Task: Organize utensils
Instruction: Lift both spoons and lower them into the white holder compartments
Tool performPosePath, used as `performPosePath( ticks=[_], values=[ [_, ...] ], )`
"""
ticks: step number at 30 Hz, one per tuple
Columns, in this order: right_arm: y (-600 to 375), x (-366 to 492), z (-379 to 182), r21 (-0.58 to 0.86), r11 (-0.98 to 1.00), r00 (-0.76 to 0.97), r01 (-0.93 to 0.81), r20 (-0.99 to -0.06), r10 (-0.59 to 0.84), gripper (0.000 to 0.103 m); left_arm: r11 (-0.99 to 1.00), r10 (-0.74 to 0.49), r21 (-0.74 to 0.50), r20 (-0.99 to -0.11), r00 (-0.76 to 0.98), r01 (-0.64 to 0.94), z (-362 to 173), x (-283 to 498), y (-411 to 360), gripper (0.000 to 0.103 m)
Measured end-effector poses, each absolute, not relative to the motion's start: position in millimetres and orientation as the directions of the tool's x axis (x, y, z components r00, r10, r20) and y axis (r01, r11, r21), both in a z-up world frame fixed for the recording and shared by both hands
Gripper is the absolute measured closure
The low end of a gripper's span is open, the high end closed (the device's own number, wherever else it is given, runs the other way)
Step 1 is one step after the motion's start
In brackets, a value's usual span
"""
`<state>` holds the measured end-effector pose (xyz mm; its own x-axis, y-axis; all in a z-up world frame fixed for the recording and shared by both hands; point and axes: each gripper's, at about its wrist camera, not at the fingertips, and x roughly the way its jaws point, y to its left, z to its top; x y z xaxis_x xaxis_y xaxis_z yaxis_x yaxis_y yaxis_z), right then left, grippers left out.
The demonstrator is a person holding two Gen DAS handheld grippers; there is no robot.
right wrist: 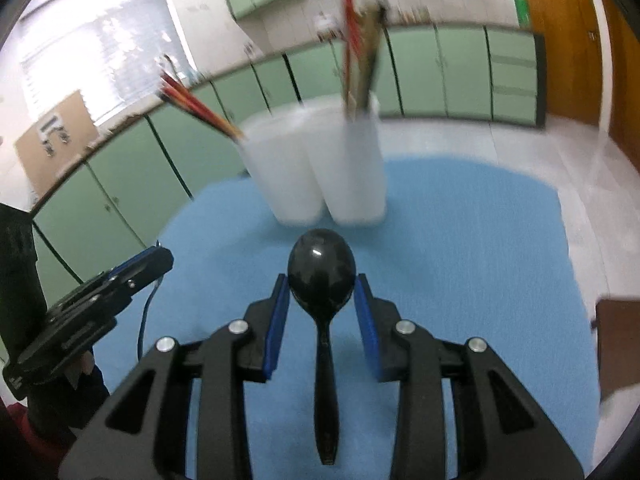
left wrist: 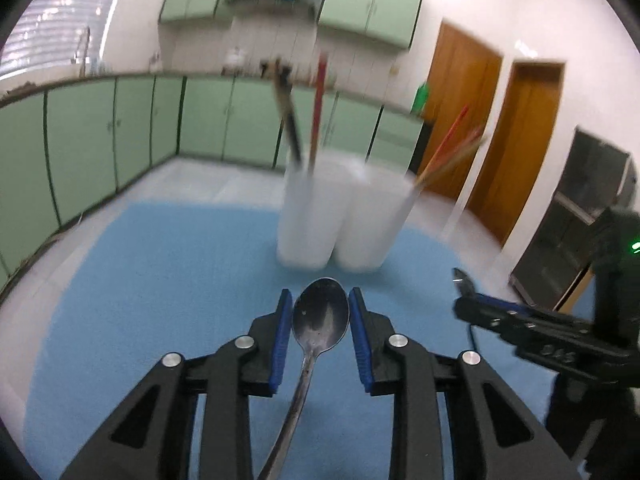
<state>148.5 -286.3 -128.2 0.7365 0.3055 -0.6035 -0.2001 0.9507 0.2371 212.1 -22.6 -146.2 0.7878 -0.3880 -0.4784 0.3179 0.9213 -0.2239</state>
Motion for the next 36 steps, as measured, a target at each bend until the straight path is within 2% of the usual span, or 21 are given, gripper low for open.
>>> performPosePath(
  ticks=[8, 11, 16, 22, 26, 30, 33, 36],
  values=[
    [-297, 153, -60, 0.235, 0.925, 0.838, -0.298, -0.399, 0.371, 0.071, 0.888, -0.45, -0.245, -0.291, 0.844, 0.389, -91, 203, -23, 0.075],
    [-309, 171, -31, 0.264, 0.904, 0.857, -0.337, -0.312, 0.41, 0.071, 0.869, -0.479, -0.264, -0.235, 0.846, 0.418, -66, 218, -28, 0.075],
    [-335, 222, 10, 0.283, 0.886, 0.874, -0.367, -0.22, 0.433, 0.071, 0.849, -0.5, -0.278, -0.152, 0.853, 0.449, -29, 256, -42, 0.075],
    [-376, 297, 21, 0.369, 0.85, 0.859, -0.376, -0.206, 0.469, 0.071, 0.805, -0.528, -0.382, -0.111, 0.842, 0.454, -9, 323, -51, 0.075],
    [-400, 338, 10, 0.459, 0.813, 0.851, -0.358, -0.199, 0.487, 0.071, 0.764, -0.548, -0.459, -0.095, 0.831, 0.452, -15, 355, -55, 0.075],
    [-417, 368, -2, 0.54, 0.755, 0.825, -0.372, -0.18, 0.536, 0.071, 0.751, -0.551, -0.485, -0.088, 0.83, 0.447, -25, 372, -57, 0.075],
    [-417, 378, -4, 0.535, 0.749, 0.816, -0.392, -0.173, 0.551, 0.071, 0.752, -0.542, -0.489, -0.08, 0.836, 0.441, -31, 379, -60, 0.075],
    [-406, 389, -10, 0.48, 0.783, 0.812, -0.396, -0.215, 0.543, 0.071, 0.762, -0.529, -0.474, -0.064, 0.846, 0.441, -35, 382, -63, 0.075]
  ],
)
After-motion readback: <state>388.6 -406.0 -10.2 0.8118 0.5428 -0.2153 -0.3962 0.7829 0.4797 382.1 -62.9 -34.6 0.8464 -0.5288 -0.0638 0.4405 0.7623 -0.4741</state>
